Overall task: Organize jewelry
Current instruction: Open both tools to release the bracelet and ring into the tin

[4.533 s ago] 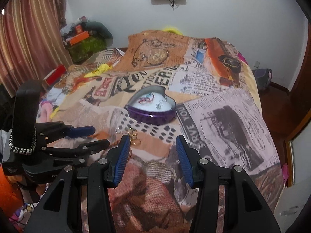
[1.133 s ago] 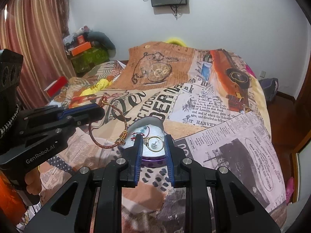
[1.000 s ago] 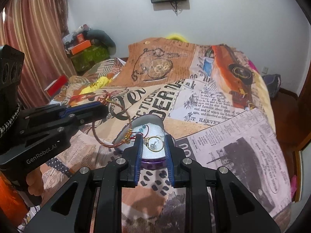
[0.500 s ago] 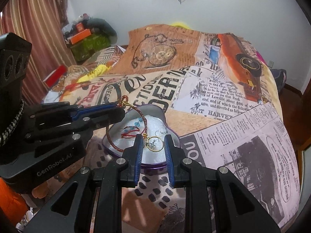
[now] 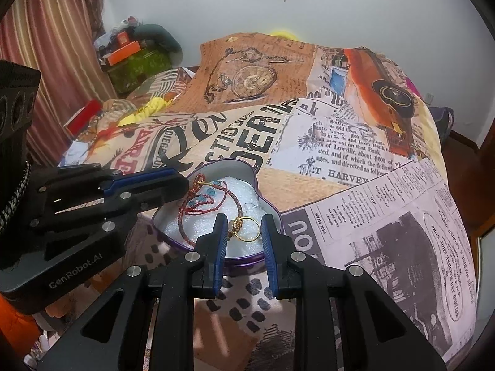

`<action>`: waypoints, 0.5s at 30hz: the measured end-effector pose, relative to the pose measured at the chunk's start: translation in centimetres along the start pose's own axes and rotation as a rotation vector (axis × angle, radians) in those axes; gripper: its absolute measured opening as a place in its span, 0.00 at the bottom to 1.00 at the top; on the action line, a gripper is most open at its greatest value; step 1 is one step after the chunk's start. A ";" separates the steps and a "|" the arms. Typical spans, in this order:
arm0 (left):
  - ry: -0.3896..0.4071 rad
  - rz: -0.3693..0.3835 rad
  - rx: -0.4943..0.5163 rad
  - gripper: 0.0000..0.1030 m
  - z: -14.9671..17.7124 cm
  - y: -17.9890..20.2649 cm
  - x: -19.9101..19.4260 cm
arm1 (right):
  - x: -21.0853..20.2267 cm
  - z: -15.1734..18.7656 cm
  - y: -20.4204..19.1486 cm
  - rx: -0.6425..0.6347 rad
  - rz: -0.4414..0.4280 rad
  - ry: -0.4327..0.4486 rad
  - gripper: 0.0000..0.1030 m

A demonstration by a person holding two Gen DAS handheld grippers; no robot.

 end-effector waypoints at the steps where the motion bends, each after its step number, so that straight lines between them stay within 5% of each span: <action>1: -0.001 0.001 -0.003 0.06 0.0 -0.1 -0.1 | 0.0 0.0 0.0 -0.002 -0.001 -0.001 0.20; 15: 0.027 -0.008 -0.016 0.17 0.3 -0.2 -3.1 | -2.2 0.0 -0.9 -0.007 0.024 0.029 0.32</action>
Point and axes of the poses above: each gripper's, at about its wrist camera, not at the fingertips, and x roughly the way its jaws point, y to its right, z to its underside, the point moved 3 cm from there along x, roughly the way its jaws point, and after that the axes turned 13 degrees about -y, right-handed, at the moved point
